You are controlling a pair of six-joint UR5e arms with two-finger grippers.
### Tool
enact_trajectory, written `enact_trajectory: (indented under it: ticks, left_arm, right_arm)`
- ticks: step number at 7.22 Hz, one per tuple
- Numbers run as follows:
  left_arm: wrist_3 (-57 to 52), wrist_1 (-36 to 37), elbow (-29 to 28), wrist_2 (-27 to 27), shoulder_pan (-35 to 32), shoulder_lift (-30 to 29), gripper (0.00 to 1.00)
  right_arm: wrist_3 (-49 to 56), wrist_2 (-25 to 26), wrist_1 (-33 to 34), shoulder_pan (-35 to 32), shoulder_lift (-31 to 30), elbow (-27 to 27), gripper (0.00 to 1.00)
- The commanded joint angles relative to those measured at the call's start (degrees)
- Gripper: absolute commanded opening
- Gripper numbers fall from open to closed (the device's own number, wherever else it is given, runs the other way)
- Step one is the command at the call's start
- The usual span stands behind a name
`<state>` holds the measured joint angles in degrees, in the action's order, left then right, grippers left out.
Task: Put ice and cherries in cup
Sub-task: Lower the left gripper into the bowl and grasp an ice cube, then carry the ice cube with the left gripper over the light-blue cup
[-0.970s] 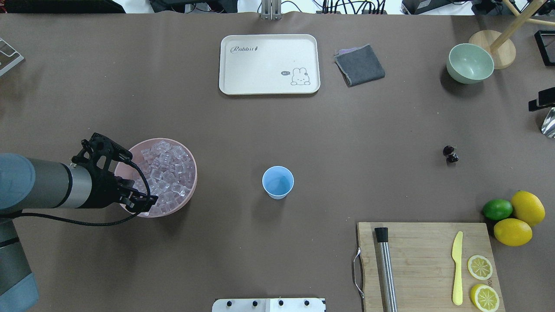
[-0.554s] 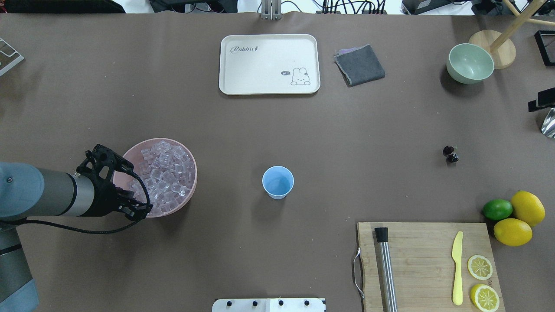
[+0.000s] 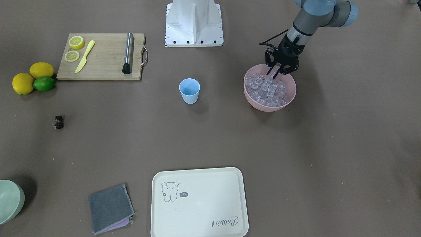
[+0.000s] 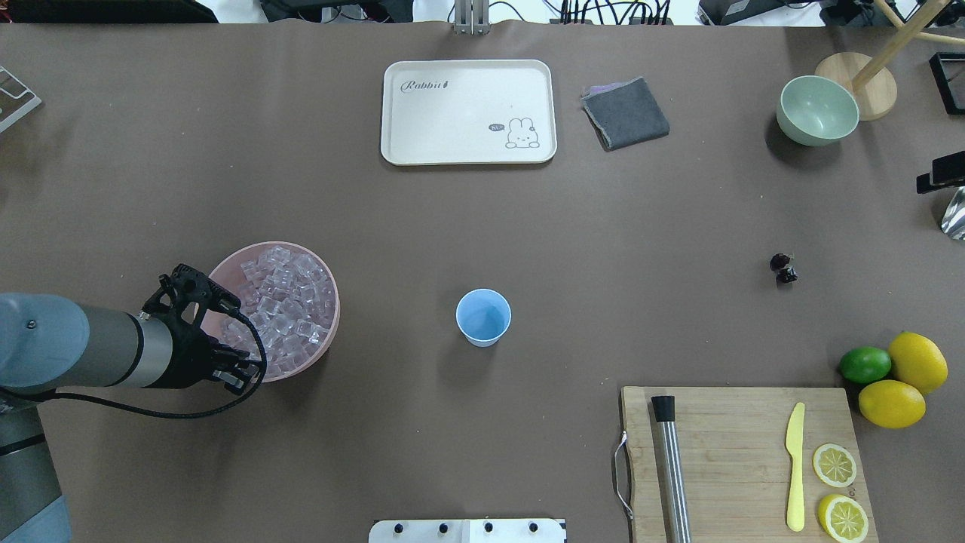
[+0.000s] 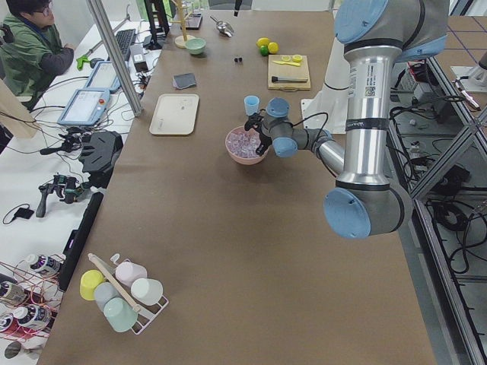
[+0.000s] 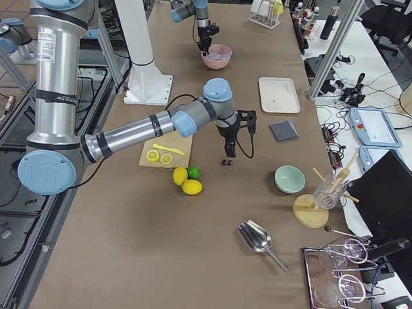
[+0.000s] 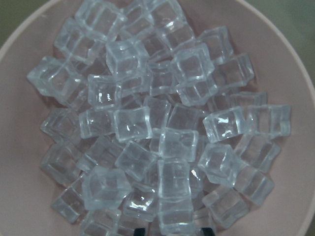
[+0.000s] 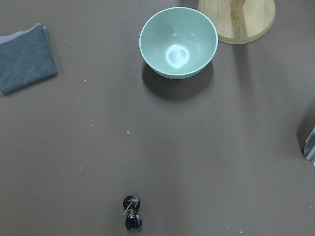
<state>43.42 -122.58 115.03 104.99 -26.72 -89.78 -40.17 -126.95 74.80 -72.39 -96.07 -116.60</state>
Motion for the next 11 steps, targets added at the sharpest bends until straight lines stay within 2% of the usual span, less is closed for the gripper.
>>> enact_trajectory:
  ticks: [1, 3, 4, 6, 7, 8, 10, 11]
  left_arm:
    - [0.0, 0.0, 0.5, 3.6, -1.1, -0.2, 0.00]
    - [0.4, -0.6, 2.0, 9.9, -7.7, -0.7, 0.00]
    - [4.1, -0.8, 1.6, 11.3, -8.6, -4.0, 0.00]
    - [18.8, -0.6, -2.9, 10.2, -8.1, -15.7, 0.00]
    - [23.9, -0.5, -5.1, 8.7, -7.8, -20.6, 0.00]
    - [26.2, -0.4, -6.5, 6.9, -6.9, -22.2, 0.00]
    - [36.6, 0.0, -8.3, -3.2, -1.0, -27.1, 0.00]
    - [39.7, 0.0, -10.2, -10.5, 3.9, -29.7, 0.00]
  right_arm:
    - [0.0, 0.0, 0.0, 0.1, 0.0, 0.0, 1.00]
    - [0.0, 0.0, 0.0, 0.1, 0.0, 0.0, 1.00]
    - [0.0, 0.0, 0.0, 0.1, 0.0, 0.0, 1.00]
    - [0.3, 0.0, -0.1, 0.1, 0.0, 0.0, 1.00]
    - [0.7, 0.1, -0.1, 0.3, 0.0, 0.0, 1.00]
    - [0.9, 0.0, -0.1, 0.7, 0.0, 0.0, 1.00]
    - [0.9, 0.0, -0.1, 0.9, 0.0, -0.1, 1.00]
    - [0.7, 0.0, -0.2, 1.2, -0.1, -0.2, 1.00]
